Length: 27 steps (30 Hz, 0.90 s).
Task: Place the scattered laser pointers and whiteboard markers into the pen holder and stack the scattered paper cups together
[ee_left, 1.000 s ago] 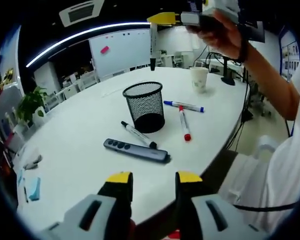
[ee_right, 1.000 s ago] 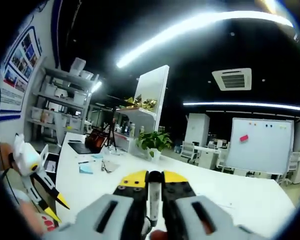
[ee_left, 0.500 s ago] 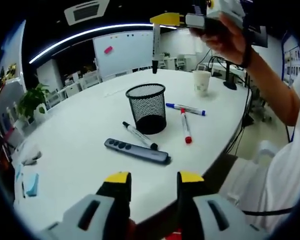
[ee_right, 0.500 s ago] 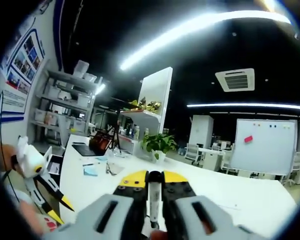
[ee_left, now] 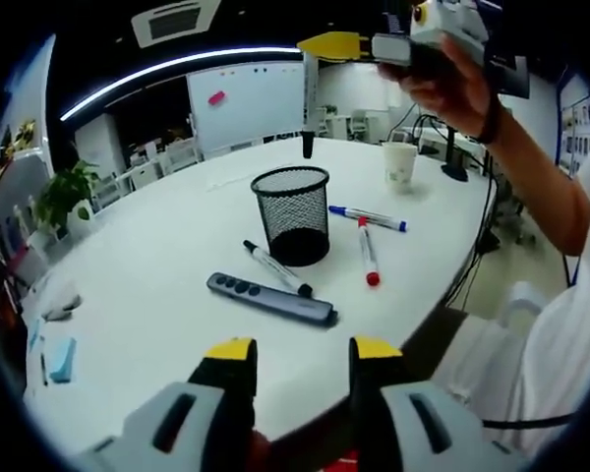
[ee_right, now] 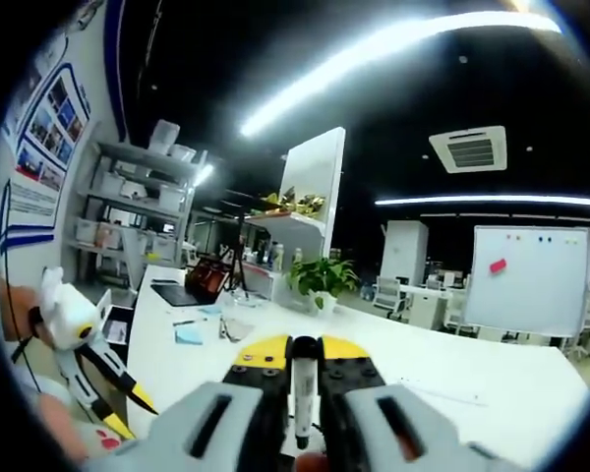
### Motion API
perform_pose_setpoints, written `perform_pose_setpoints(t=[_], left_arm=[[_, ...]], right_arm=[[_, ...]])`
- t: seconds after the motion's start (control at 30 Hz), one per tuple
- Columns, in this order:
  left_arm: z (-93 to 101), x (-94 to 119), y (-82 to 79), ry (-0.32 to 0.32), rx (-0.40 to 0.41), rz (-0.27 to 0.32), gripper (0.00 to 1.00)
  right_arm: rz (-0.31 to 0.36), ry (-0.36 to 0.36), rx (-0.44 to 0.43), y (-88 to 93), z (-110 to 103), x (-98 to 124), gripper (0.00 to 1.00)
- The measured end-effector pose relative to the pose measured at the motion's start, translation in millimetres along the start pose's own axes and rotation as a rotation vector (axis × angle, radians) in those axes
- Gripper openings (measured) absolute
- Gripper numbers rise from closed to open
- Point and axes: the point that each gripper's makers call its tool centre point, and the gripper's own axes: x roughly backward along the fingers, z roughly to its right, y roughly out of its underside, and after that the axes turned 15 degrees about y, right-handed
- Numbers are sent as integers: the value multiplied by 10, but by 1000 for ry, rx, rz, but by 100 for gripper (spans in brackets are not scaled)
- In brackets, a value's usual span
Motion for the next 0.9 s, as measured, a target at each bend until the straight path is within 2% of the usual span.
perform_pose_setpoints(t=[0.9], left_arm=[[-37, 20, 16, -12, 14, 3, 38]], right_arm=[[-68, -33, -14, 247, -146, -13, 9]])
